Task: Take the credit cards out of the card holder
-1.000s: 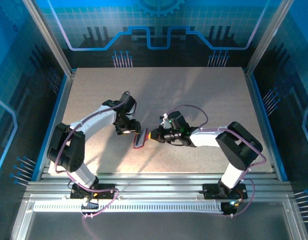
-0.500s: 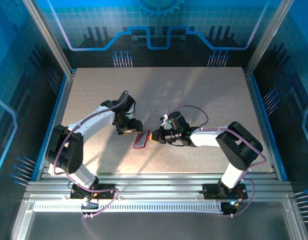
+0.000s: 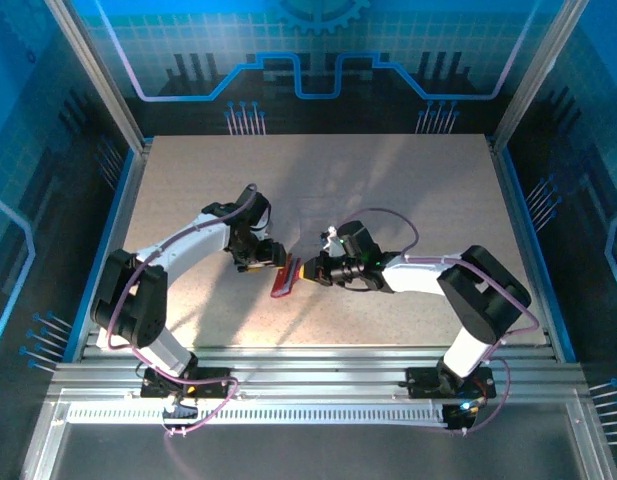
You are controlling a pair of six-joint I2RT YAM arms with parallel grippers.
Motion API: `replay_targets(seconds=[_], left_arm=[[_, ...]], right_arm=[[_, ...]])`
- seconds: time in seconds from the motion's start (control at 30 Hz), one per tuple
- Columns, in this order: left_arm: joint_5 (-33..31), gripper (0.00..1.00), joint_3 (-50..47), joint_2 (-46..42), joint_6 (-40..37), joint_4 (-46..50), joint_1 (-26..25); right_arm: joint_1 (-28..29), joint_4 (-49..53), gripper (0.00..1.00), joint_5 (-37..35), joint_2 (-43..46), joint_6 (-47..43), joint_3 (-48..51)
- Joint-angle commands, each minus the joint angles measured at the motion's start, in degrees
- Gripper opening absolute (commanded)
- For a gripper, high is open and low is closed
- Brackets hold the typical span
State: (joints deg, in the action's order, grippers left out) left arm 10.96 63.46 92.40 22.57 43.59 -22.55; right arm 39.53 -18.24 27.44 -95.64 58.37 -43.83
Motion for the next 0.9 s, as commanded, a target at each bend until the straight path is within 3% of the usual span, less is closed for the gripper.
replay_targets(seconds=[0.0,0.23,0.53,0.87], left_arm=[[4.3,0.66,-0.6,-1.6,1.8,-2.5,0.5],[12.4,0.66,-4.0,-0.7,6.4,-10.5,1.6],[10.8,0.65,-6.3,-1.7,6.5,-11.3,3.7],[15.1,0.55,-6.2,0.3,6.1,-13.5,6.5]], right_arm=[[-0.4,1.6,0.00,0.1,2.9,-1.9,-2.7],[0.3,5.7,0.00,-0.3,3.9,-3.8,-5.2],[1.0,7.7,0.00,0.0,2.0,-5.7,-7.9],[-0.5,22.3,0.00,-1.6,4.4,-14.1,-9.6]])
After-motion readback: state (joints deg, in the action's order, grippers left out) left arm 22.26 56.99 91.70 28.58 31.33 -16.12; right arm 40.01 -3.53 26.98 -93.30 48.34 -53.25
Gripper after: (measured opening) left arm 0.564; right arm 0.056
